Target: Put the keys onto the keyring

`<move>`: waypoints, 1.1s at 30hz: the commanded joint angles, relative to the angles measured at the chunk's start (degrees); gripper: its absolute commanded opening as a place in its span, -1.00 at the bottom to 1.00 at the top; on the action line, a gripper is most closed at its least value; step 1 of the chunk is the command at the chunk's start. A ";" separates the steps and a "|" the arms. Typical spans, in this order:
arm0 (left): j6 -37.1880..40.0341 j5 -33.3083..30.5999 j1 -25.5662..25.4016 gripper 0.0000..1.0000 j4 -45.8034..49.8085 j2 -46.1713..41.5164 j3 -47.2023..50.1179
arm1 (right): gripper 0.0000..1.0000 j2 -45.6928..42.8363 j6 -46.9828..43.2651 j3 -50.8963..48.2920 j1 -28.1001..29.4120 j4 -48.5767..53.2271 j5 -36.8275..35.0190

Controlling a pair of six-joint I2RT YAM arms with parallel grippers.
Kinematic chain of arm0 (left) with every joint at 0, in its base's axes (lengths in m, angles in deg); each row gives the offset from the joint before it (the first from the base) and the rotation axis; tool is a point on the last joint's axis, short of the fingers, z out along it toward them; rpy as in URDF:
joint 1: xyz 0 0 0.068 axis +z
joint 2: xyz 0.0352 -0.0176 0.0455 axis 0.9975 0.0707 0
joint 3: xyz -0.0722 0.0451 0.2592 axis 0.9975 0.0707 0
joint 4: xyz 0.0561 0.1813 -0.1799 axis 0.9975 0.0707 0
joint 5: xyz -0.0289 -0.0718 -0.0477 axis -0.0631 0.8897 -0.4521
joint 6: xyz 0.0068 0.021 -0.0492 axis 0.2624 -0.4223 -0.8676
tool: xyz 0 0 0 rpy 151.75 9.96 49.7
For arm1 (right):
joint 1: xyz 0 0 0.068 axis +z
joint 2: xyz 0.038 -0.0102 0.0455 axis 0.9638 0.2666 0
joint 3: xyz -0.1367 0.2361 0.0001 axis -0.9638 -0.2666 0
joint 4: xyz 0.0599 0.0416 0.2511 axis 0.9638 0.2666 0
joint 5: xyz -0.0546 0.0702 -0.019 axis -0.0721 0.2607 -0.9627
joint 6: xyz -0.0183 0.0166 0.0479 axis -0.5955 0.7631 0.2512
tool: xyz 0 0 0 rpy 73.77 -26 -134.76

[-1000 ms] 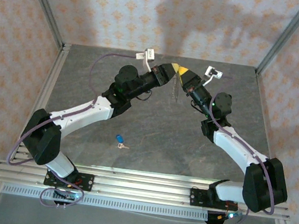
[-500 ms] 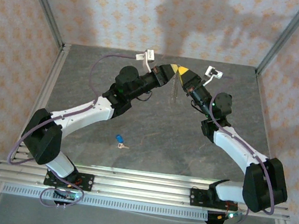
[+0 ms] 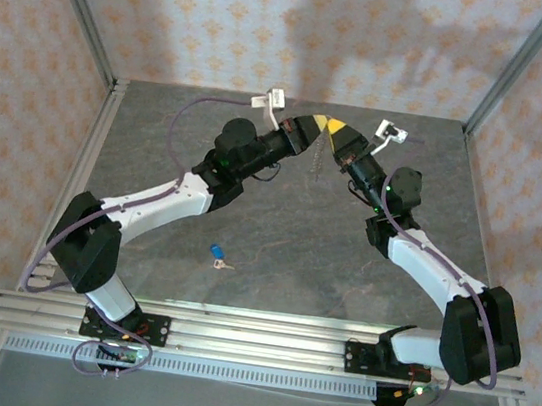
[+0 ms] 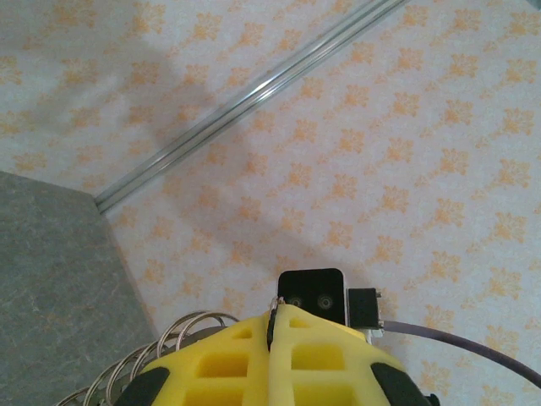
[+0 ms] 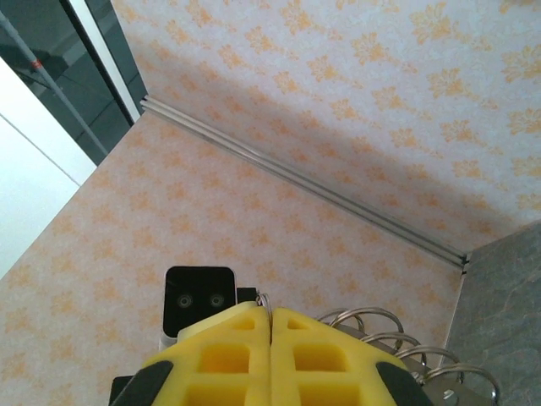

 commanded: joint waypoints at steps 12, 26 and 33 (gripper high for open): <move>12.94 -1.59 -1.61 -1.00 18.96 1.44 -5.67 | -0.82 -1.64 -3.40 1.97 0.90 6.95 1.13; 18.46 9.62 3.94 -1.00 0.82 -1.62 3.73 | 0.18 -16.48 -13.46 -4.06 -4.54 30.19 -7.22; 16.13 21.97 7.79 -1.00 -5.46 0.74 1.54 | 0.28 -22.92 -19.72 -8.79 -4.89 42.32 -11.88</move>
